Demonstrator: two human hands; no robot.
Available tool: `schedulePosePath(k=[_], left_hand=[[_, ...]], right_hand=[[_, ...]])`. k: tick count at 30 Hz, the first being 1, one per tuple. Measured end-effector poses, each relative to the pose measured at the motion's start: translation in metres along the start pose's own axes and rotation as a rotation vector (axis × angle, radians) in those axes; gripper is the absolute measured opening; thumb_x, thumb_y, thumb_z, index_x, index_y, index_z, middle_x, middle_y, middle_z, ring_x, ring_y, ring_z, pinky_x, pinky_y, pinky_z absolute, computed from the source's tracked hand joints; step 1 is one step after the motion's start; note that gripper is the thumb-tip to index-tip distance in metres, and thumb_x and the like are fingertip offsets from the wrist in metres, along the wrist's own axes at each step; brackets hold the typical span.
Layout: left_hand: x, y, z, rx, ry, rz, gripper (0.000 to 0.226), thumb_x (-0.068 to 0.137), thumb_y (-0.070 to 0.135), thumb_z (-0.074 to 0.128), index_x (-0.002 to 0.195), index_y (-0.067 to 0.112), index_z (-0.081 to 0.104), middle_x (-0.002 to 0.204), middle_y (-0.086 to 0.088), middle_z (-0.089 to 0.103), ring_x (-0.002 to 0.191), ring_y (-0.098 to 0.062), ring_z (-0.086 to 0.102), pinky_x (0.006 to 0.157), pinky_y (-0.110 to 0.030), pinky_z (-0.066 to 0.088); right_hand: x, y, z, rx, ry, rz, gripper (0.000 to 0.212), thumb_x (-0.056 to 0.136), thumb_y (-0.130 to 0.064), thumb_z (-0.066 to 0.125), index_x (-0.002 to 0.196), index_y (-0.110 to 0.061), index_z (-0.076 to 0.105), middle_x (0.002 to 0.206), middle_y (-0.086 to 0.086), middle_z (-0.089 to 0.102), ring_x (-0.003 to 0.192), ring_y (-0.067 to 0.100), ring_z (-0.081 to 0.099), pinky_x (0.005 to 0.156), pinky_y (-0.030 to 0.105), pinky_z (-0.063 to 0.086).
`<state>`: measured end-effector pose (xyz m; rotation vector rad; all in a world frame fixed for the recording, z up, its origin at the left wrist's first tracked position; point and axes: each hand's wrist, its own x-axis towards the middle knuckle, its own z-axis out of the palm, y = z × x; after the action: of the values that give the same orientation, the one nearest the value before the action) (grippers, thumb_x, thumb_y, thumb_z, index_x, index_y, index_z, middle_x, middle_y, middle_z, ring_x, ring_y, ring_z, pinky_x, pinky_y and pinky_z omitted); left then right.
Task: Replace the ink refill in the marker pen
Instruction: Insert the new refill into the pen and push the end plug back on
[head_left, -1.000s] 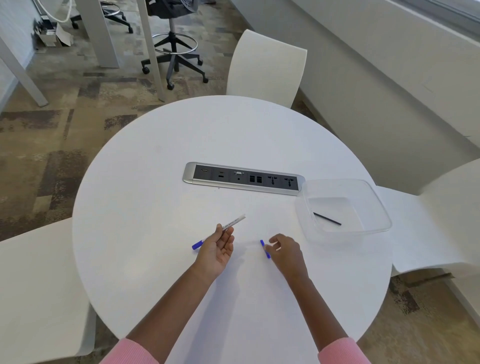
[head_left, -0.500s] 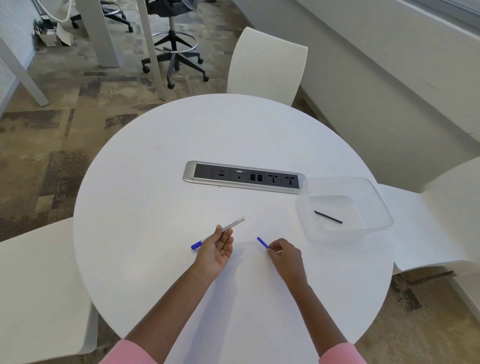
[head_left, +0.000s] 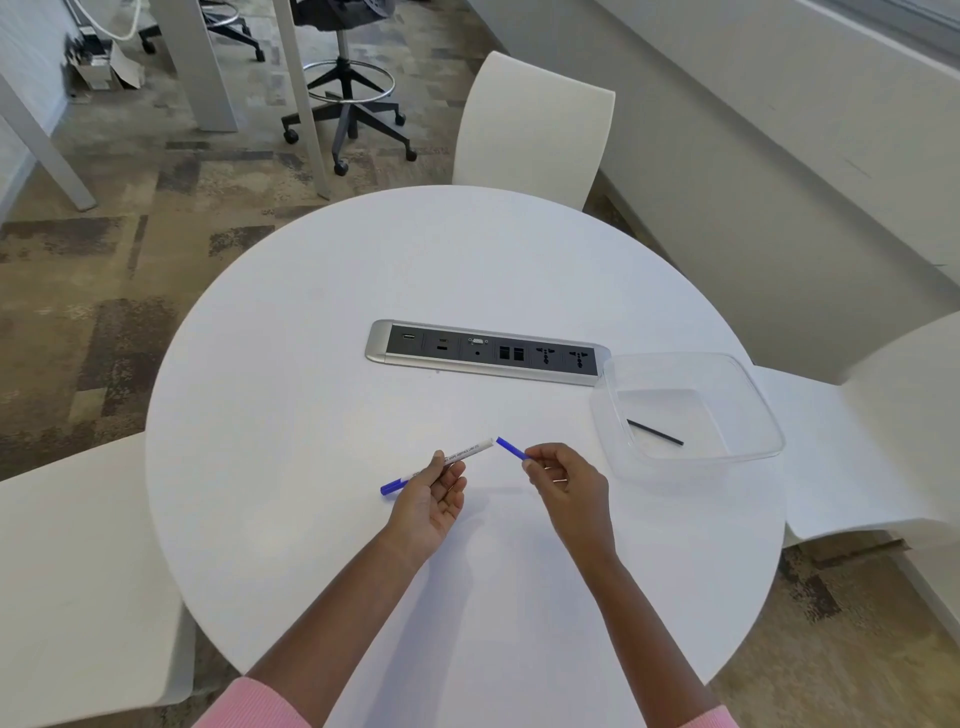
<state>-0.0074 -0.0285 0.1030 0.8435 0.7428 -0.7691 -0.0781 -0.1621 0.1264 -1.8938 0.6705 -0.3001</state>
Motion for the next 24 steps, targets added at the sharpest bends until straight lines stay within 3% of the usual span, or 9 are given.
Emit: schedulePosePath(k=[4, 8, 12, 14, 19, 24], left_hand=[[-0.001, -0.001, 0.001, 0.019, 0.01, -0.007, 0.019, 0.091, 0.022, 0.057, 0.075, 0.01, 0.06, 0.048, 0.002, 0.067, 0.064, -0.012, 0.06, 0.045, -0.014, 0.05], [0.001, -0.001, 0.001, 0.043, 0.02, 0.004, 0.019, 0.09, 0.022, 0.057, 0.075, 0.01, 0.06, 0.049, 0.002, 0.067, 0.057, -0.01, 0.062, 0.046, -0.015, 0.05], [0.003, 0.0, 0.003, 0.088, 0.038, 0.042, 0.019, 0.091, 0.021, 0.057, 0.075, 0.01, 0.06, 0.047, 0.003, 0.066, 0.066, -0.013, 0.057, 0.049, -0.015, 0.049], [0.004, -0.001, 0.003, 0.116, 0.044, 0.062, 0.019, 0.091, 0.021, 0.056, 0.075, 0.011, 0.059, 0.047, 0.004, 0.066, 0.067, -0.013, 0.056, 0.047, -0.015, 0.049], [0.006, -0.002, 0.006, 0.178, 0.058, 0.122, 0.019, 0.092, 0.021, 0.055, 0.076, 0.011, 0.058, 0.045, 0.005, 0.065, 0.067, -0.013, 0.055, 0.06, -0.02, 0.044], [0.005, -0.004, 0.009, 0.249, 0.066, 0.208, 0.019, 0.093, 0.021, 0.054, 0.076, 0.013, 0.058, 0.045, 0.008, 0.064, 0.068, -0.012, 0.056, 0.062, -0.02, 0.044]], right_hand=[[0.001, 0.002, 0.001, -0.033, -0.004, 0.0, 0.008, 0.084, -0.008, 0.059, 0.087, -0.013, 0.065, 0.085, 0.002, 0.066, 0.074, 0.015, 0.06, 0.059, 0.005, 0.045], [0.002, 0.004, 0.0, -0.095, 0.005, -0.043, 0.011, 0.084, -0.006, 0.059, 0.09, -0.01, 0.067, 0.085, 0.001, 0.065, 0.07, 0.009, 0.058, 0.062, 0.005, 0.044], [0.006, 0.006, -0.005, -0.236, 0.0, -0.175, 0.012, 0.083, -0.003, 0.059, 0.091, -0.008, 0.066, 0.083, 0.001, 0.063, 0.069, 0.012, 0.055, 0.064, 0.006, 0.042], [0.008, 0.008, -0.006, -0.313, -0.018, -0.238, 0.013, 0.083, -0.001, 0.058, 0.091, -0.006, 0.066, 0.083, 0.005, 0.064, 0.072, 0.016, 0.055, 0.064, 0.009, 0.039], [0.011, 0.009, -0.007, -0.359, -0.035, -0.303, 0.017, 0.084, 0.004, 0.053, 0.09, -0.003, 0.067, 0.086, 0.012, 0.065, 0.077, 0.02, 0.055, 0.07, 0.023, 0.042], [0.012, 0.01, -0.008, -0.35, -0.021, -0.289, 0.015, 0.085, 0.002, 0.054, 0.089, -0.004, 0.067, 0.083, 0.01, 0.064, 0.072, 0.015, 0.051, 0.064, 0.009, 0.036]])
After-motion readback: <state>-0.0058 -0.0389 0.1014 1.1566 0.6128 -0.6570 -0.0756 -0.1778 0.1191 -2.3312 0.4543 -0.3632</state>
